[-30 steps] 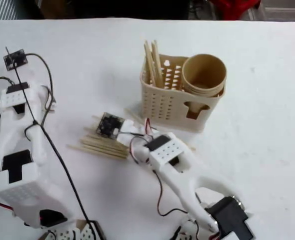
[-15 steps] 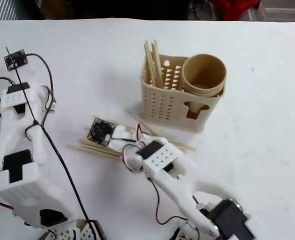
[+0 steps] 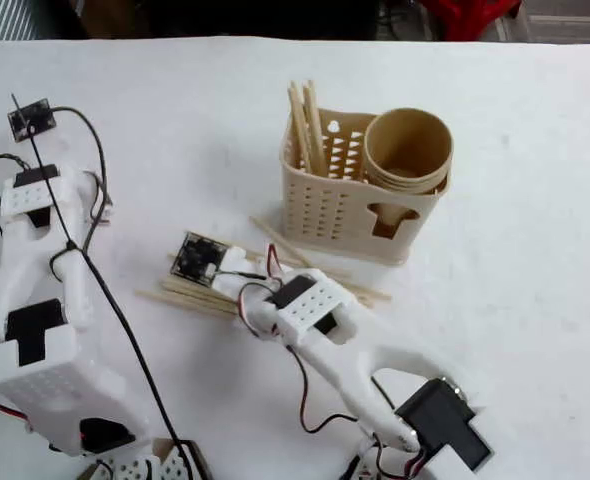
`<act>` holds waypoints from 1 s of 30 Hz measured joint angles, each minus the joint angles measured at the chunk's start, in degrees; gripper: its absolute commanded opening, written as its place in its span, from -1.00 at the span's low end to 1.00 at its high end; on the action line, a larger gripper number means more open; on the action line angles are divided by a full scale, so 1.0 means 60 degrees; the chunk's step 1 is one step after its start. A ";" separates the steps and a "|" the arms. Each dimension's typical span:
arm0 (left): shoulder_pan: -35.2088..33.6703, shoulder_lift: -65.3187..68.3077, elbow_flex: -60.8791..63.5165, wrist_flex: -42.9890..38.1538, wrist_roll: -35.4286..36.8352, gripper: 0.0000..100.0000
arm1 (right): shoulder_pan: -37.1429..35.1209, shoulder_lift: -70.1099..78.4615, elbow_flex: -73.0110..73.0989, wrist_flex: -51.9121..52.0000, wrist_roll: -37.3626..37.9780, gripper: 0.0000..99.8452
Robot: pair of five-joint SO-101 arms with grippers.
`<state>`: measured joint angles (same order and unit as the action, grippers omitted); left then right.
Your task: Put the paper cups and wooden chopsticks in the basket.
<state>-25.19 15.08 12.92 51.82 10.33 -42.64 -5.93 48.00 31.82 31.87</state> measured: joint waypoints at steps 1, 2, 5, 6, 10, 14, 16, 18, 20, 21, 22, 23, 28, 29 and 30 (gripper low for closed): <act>0.0000 0.0000 0.0000 0.0000 0.0000 -0.86 | 0.0000 -0.0059 0.0000 0.0000 0.0000 -0.97; 0.0000 0.0000 0.0000 0.0000 0.0000 -0.86 | -0.0015 -0.0176 0.0000 0.0029 0.0000 -0.97; 0.0000 0.0000 0.0000 0.0000 0.0000 -0.86 | -0.0015 -0.0952 0.0000 0.0454 -0.0015 -0.97; 0.0000 0.0000 0.0000 0.0000 0.0000 -0.86 | 0.0044 -0.1304 0.0000 0.0615 -0.0015 -0.97; 0.0000 0.0000 0.0000 0.0000 0.0000 -0.86 | 0.0322 -0.3004 0.0000 0.1231 -0.0015 -0.97; 0.0000 0.0000 0.0000 0.0000 0.0000 -0.86 | 0.0322 -0.4630 0.0015 0.1363 -0.0015 -0.97; 0.0000 0.0000 0.0000 0.0000 0.0000 -0.86 | 0.0322 -0.5333 0.0015 0.1363 0.0000 -0.97; 0.0000 0.0000 0.0000 0.0000 0.0000 -0.86 | 0.0322 -0.5963 -0.0073 0.1363 0.0015 -0.97; 0.0000 0.0000 0.0000 0.0000 0.0000 -0.86 | 0.0396 -0.6520 -0.0425 0.1363 0.0015 -0.97; 0.0000 0.0000 0.0000 0.0000 0.0000 -0.86 | 0.0454 -0.6725 -0.0689 0.1363 0.0015 -0.97; 0.0000 0.0000 0.0000 0.0000 0.0000 -0.86 | 0.0557 -0.6886 -0.0952 0.1363 0.0015 -0.97; 0.0000 0.0000 0.0000 0.0000 0.0000 -0.86 | 0.0615 -0.6989 -0.1231 0.1333 0.0000 -0.97; 0.0000 0.0000 0.0000 0.0000 0.0000 -0.86 | 0.1040 -0.7033 -0.2447 0.0088 -0.0015 -0.96; 0.0000 0.0000 0.0000 0.0000 0.0000 -0.86 | 0.1114 -0.6945 -0.2637 -0.0278 -0.0015 -0.96; 0.0000 0.0000 0.0000 0.0000 0.0000 -0.86 | 0.1187 -0.6828 -0.2828 -0.0659 -0.0015 -0.96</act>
<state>-25.19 15.08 12.92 51.82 10.33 -35.52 -46.90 31.03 27.87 31.78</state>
